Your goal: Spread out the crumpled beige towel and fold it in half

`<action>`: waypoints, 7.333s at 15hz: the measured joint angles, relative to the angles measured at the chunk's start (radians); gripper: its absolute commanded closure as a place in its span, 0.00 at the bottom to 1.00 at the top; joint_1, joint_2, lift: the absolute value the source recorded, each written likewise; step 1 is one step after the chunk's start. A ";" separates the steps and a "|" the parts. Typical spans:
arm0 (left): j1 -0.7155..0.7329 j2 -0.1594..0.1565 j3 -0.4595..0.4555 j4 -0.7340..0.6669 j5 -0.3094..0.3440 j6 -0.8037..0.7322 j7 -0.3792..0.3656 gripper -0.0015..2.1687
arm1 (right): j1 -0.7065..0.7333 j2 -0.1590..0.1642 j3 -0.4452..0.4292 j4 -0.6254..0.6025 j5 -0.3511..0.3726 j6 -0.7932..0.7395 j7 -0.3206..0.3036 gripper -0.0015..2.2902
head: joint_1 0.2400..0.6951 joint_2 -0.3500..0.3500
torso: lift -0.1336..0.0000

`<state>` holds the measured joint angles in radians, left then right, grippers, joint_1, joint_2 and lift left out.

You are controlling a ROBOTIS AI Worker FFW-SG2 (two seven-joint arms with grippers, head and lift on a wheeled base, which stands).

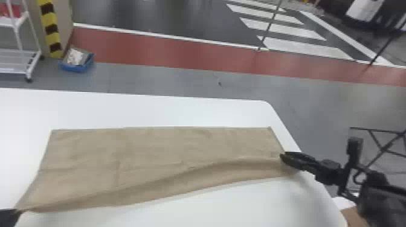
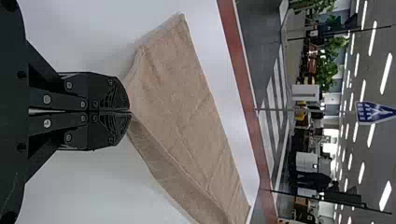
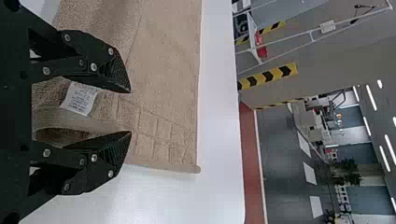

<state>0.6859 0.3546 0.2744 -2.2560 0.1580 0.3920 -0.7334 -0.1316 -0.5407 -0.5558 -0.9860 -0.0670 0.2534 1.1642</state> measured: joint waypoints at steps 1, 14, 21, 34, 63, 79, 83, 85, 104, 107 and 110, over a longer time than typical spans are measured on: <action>0.001 0.001 0.000 0.000 0.000 0.000 -0.001 0.78 | -0.002 0.000 0.001 0.005 0.006 0.004 0.000 0.30 | 1.00 0.00 | 0.07; -0.005 0.005 0.010 0.010 0.002 0.000 -0.007 0.78 | -0.015 -0.016 -0.039 0.029 0.002 0.059 0.021 0.62 | 1.00 0.00 | 0.07; 0.003 -0.002 0.140 -0.132 0.107 0.147 -0.015 0.78 | 0.118 -0.005 -0.192 -0.169 -0.197 0.132 0.086 0.62 | 1.00 0.00 | 0.07; -0.013 -0.007 0.109 -0.102 0.089 0.169 -0.025 0.78 | 0.062 0.069 -0.028 -0.128 -0.016 0.063 0.029 0.21 | 1.00 0.01 | 0.07; -0.015 -0.008 0.095 -0.095 0.080 0.166 -0.032 0.78 | 0.077 0.050 -0.066 -0.198 -0.050 0.214 0.075 0.25 | 1.00 0.00 | 0.07; -0.017 -0.007 0.087 -0.077 0.081 0.156 -0.049 0.79 | 0.032 0.052 -0.005 -0.161 0.029 0.258 0.069 0.58 | 1.00 0.01 | 0.07; -0.017 -0.008 0.091 -0.083 0.081 0.154 -0.051 0.79 | 0.046 0.050 -0.051 -0.166 -0.001 0.236 0.095 0.58 | 1.00 0.00 | 0.07; -0.015 -0.008 0.101 -0.098 0.084 0.158 -0.054 0.79 | 0.074 0.058 -0.089 -0.189 -0.050 0.140 0.126 0.58 | 1.00 0.00 | 0.07; -0.216 -0.022 0.132 -0.143 0.056 0.507 -0.014 0.79 | 0.043 0.052 -0.107 -0.081 -0.164 -0.371 0.121 0.58 | 1.00 0.05 | 0.07; -0.334 -0.023 0.056 -0.064 -0.002 0.593 -0.002 0.79 | 0.004 0.049 -0.089 -0.001 -0.161 -0.464 0.085 0.58 | 1.00 0.06 | 0.07; -0.443 -0.023 -0.038 0.019 -0.061 0.628 0.025 0.79 | -0.021 0.048 -0.068 0.065 -0.156 -0.563 0.050 0.58 | 1.00 0.06 | 0.07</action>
<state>0.2431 0.3313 0.2360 -2.2365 0.0973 1.0195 -0.7087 -0.1529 -0.4924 -0.6238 -0.9208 -0.2229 -0.3093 1.2146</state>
